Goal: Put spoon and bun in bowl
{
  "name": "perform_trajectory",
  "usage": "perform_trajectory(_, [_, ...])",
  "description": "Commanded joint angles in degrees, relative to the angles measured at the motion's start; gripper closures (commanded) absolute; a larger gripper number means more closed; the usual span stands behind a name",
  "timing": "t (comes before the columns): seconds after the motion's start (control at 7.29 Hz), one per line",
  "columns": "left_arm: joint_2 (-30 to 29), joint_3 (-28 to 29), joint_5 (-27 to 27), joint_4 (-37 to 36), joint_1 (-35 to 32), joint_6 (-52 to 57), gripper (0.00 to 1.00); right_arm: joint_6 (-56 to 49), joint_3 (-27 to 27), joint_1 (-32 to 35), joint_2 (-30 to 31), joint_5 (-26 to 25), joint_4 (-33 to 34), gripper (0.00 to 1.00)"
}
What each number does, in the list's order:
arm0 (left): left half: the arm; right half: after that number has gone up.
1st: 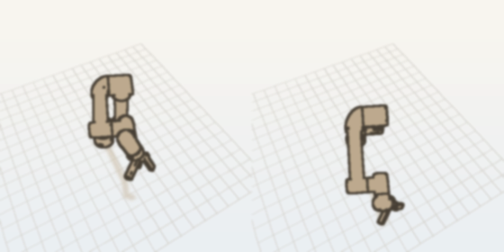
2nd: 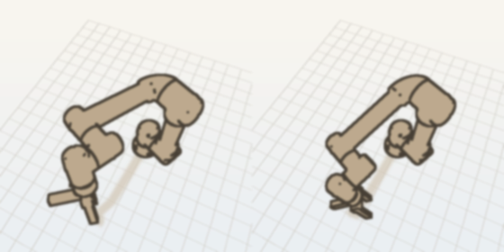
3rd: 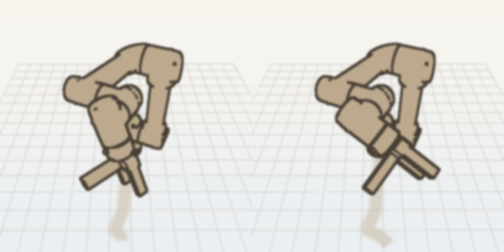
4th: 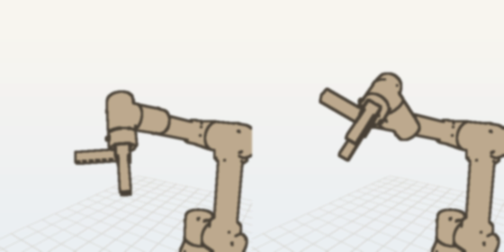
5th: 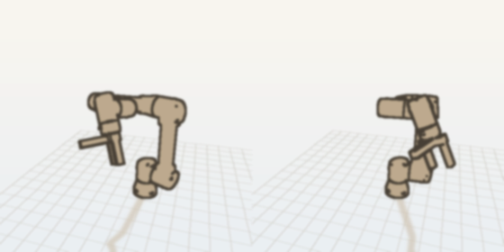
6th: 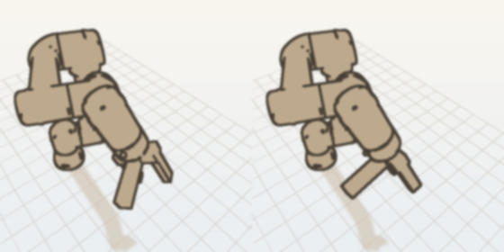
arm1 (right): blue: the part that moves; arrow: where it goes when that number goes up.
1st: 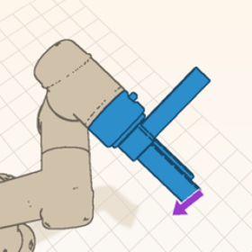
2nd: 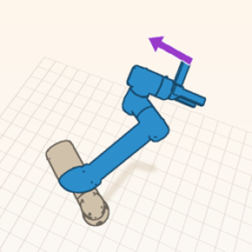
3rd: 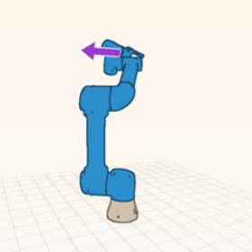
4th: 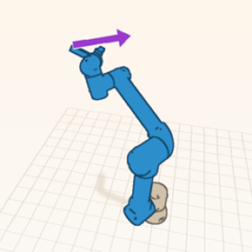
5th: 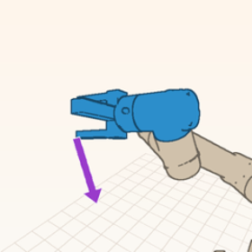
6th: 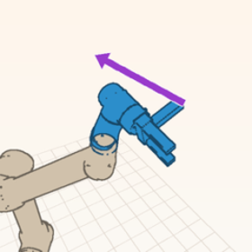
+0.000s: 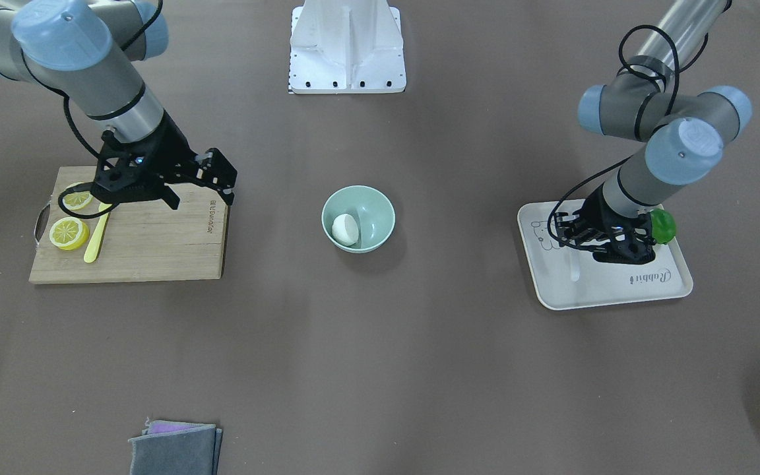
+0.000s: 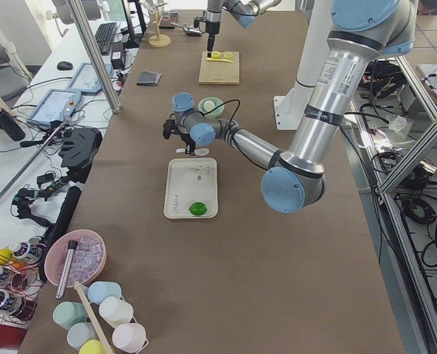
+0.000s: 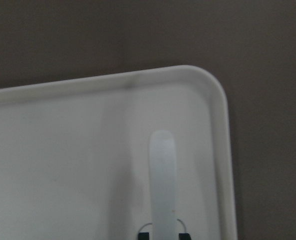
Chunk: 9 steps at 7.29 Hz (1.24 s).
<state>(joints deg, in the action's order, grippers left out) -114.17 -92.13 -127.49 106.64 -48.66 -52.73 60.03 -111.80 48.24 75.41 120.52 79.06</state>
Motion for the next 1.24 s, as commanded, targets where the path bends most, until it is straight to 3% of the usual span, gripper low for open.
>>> perform_trajectory(0.0, [-10.6, 0.9, 2.7, -1.8, 6.9, -11.9, 1.0, -11.4, -0.5, 5.7, 6.8, 3.3, 0.0, 0.0])
perform_trajectory(0.27, [-21.7, 8.9, 7.9, -1.8, 12.0, -19.2, 1.0, -18.9, -0.3, 9.8, 10.0, 5.5, 0.1, 0.0])
perform_trajectory(0.41, [-23.5, 10.9, 8.0, -1.7, 12.6, -19.9, 1.0, -18.9, -0.1, 9.9, 10.2, 5.7, 0.1, 0.0])
perform_trajectory(0.55, [-23.6, 11.1, 8.0, -1.4, 12.7, -19.9, 0.47, -18.9, -0.3, 10.0, 11.0, 5.8, -0.2, 0.0])
perform_trajectory(0.69, [-23.4, 10.7, 8.6, -1.4, 12.6, -19.8, 0.03, -18.9, -0.4, 10.3, 11.5, 6.0, -0.5, 0.0])
perform_trajectory(0.82, [-23.1, 10.1, 9.4, -1.7, 12.4, -19.4, 0.02, -18.9, -0.4, 10.6, 11.8, 6.1, -0.5, 0.0])
perform_trajectory(1.1, [-13.3, -3.3, 6.9, -7.2, 7.7, -15.5, 0.02, -23.4, 0.0, 14.7, 12.7, 8.6, 0.3, 0.0])
